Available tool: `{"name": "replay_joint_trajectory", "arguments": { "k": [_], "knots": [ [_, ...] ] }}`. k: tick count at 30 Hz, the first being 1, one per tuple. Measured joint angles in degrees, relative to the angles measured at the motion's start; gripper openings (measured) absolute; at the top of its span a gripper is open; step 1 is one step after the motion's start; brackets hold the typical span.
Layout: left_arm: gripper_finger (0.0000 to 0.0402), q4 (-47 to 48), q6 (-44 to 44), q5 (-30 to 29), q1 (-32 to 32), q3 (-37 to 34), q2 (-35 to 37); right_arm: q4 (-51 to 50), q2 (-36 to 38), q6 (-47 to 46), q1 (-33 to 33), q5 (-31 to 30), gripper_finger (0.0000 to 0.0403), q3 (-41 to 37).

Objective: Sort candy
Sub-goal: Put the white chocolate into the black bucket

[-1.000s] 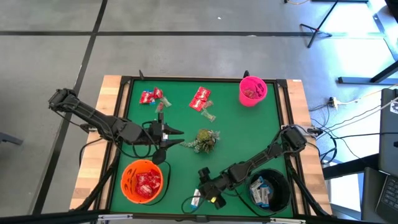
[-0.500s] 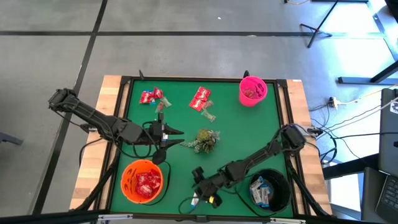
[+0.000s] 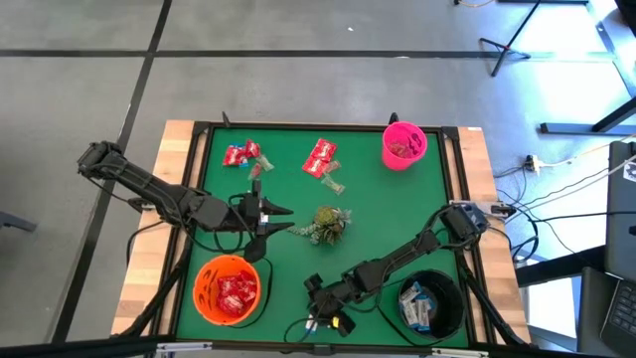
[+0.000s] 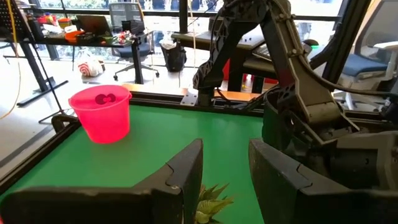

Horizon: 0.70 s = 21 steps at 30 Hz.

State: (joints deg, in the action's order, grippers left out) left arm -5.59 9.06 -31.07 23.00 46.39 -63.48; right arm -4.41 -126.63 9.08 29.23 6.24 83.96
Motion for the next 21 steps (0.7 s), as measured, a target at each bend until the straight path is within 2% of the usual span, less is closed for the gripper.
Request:
{"name": "replay_joint_trajectory", "arguments": {
  "k": [8,21],
  "knots": [
    [0.0119,0.31,0.01,0.01,0.0,0.0,0.0,-0.76,0.0,0.15,-0.09,-2.07,0.0253,0.05],
    [0.0119,0.53,0.04,0.03,0.04,0.0,0.0,-3.41,0.28,-0.02,-1.18,-2.1,0.011,0.13]
  ]
}}
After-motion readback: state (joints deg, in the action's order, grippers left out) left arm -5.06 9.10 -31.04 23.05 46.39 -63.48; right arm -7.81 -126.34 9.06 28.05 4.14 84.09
